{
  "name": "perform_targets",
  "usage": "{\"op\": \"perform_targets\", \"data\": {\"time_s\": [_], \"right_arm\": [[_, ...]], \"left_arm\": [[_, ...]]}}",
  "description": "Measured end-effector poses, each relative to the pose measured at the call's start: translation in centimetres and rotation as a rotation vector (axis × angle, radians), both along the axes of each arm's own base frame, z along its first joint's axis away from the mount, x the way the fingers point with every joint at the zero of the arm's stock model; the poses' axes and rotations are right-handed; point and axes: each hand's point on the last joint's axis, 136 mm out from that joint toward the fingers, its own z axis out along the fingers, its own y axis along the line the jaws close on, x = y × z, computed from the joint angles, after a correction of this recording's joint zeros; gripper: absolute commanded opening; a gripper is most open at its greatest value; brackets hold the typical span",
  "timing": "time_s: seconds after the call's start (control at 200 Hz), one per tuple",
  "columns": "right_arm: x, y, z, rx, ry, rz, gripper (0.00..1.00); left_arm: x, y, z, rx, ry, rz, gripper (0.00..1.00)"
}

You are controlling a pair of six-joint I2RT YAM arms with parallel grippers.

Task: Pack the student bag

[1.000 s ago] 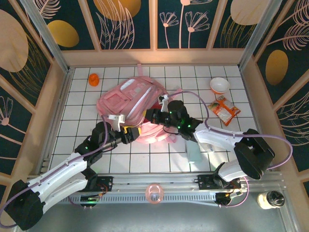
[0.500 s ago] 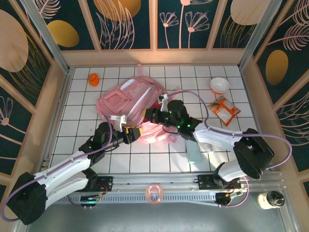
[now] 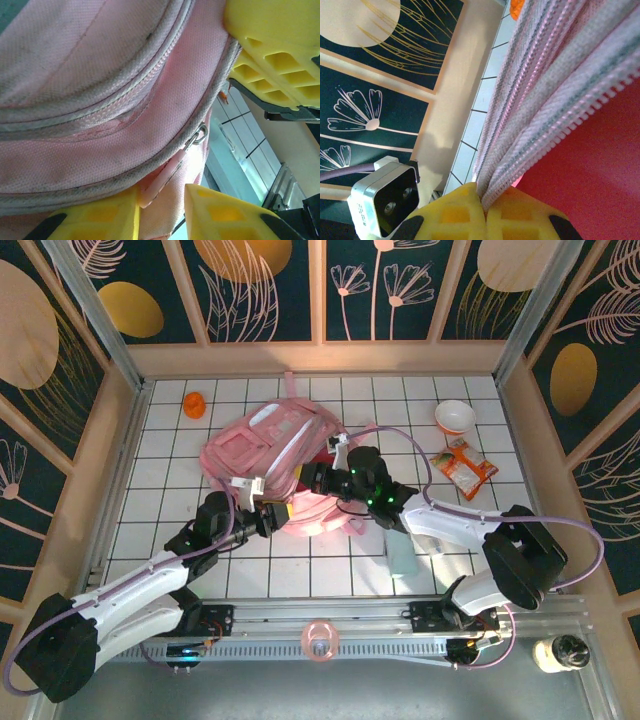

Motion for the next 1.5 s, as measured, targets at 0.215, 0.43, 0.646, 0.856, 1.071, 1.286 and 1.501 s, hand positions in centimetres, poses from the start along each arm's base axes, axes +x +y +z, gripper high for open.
{"op": "perform_targets", "data": {"time_s": [0.215,0.43,0.646,0.856,1.071,1.286,1.501], "right_arm": [[-0.1,0.1,0.0,0.0,0.0,0.002,0.0],[-0.1,0.1,0.0,-0.002,0.0,0.002,0.0],[0.0,0.0,0.0,-0.012,-0.002,0.0,0.0],[-0.1,-0.5,-0.2,-0.044,0.001,-0.004,0.0],[0.6,-1.7,0.4,-0.081,-0.013,-0.019,0.0],[1.1,-3.3,2.8,-0.065,-0.055,-0.046,0.0],[0.5,-2.9,5.2,-0.038,-0.086,-0.003,0.0]], "left_arm": [[0.0,-0.1,0.5,-0.009,-0.012,-0.004,0.19],[0.0,0.0,0.7,-0.008,-0.026,-0.003,0.06],[0.4,0.6,0.9,0.002,-0.038,0.038,0.0],[0.8,1.8,0.5,0.037,0.0,0.132,0.0],[1.2,3.2,0.0,0.062,0.047,0.225,0.0],[2.6,7.1,-2.0,0.183,0.07,0.43,0.0],[4.3,10.0,-2.0,0.251,0.034,0.579,0.0]]}}
